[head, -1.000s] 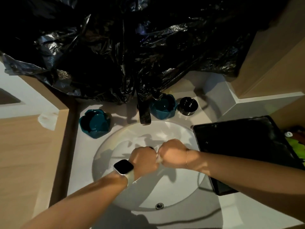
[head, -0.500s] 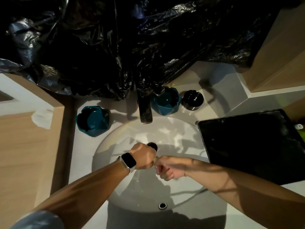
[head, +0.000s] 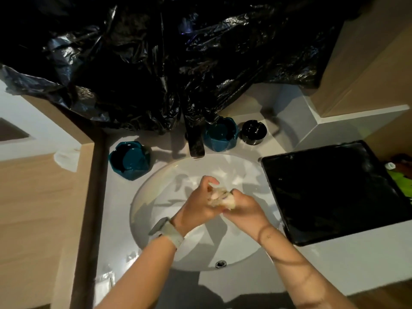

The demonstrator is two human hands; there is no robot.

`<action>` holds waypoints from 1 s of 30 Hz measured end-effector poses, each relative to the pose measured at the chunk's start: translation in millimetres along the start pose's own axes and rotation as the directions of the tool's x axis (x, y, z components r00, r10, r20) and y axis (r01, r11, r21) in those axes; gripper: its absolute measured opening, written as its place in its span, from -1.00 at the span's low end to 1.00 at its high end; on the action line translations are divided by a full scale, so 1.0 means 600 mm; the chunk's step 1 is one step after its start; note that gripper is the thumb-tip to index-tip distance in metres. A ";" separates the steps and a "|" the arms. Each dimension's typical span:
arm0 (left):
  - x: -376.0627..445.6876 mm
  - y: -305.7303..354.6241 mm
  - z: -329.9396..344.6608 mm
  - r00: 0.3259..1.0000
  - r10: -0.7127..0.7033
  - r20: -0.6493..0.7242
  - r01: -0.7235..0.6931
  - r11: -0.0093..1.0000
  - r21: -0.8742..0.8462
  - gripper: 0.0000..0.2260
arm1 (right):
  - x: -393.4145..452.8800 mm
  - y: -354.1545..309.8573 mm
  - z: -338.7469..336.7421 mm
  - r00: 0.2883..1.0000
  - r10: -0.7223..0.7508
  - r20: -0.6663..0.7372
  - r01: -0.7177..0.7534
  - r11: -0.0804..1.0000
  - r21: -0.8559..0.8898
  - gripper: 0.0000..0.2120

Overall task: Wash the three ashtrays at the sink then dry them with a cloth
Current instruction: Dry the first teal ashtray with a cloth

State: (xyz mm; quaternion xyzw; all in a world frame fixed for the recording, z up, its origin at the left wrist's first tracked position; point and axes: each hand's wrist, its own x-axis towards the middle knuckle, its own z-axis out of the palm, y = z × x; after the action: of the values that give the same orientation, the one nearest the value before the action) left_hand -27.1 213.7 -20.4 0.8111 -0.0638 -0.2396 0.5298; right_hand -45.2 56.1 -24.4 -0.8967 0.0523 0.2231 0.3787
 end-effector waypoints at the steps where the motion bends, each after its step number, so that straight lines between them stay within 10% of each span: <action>1: -0.018 0.008 0.000 1.000 0.013 -0.001 -0.013 0.976 -0.218 -0.52 | -0.016 -0.002 -0.005 1.000 -0.015 -0.004 0.016 0.988 0.156 -0.83; 6: -0.090 0.045 0.004 0.980 -0.078 -0.181 -0.008 0.903 -0.430 -0.92 | -0.081 -0.015 -0.032 0.981 -0.170 0.095 0.099 0.854 0.510 -0.52; 12: -0.120 0.049 0.011 0.946 -0.166 -0.277 0.000 0.857 -0.515 -0.78 | -0.115 -0.035 -0.018 0.979 -0.166 0.121 0.057 0.785 0.617 -0.60; 16: -0.139 0.052 0.010 0.940 -0.152 -0.306 -0.086 0.761 -0.643 -0.91 | -0.120 -0.034 -0.021 0.976 -0.181 -0.122 0.219 0.816 0.534 -0.96; 22: -0.138 0.047 0.016 0.918 -0.272 -0.290 -0.033 0.674 -0.738 -0.89 | -0.106 -0.030 -0.041 0.926 -0.046 -0.374 0.279 0.750 0.600 -0.88; 30: -0.127 0.039 0.013 0.921 -0.346 -0.177 -0.068 0.306 -0.950 -0.74 | -0.077 -0.025 -0.091 0.989 0.142 -0.043 0.031 0.089 0.996 -0.89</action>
State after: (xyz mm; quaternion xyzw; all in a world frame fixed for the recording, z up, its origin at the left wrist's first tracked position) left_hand -94.1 224.3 22.6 0.3790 0.2547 -0.1287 0.8803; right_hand -62.8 25.0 39.4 -0.4162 0.2468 0.0855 0.8709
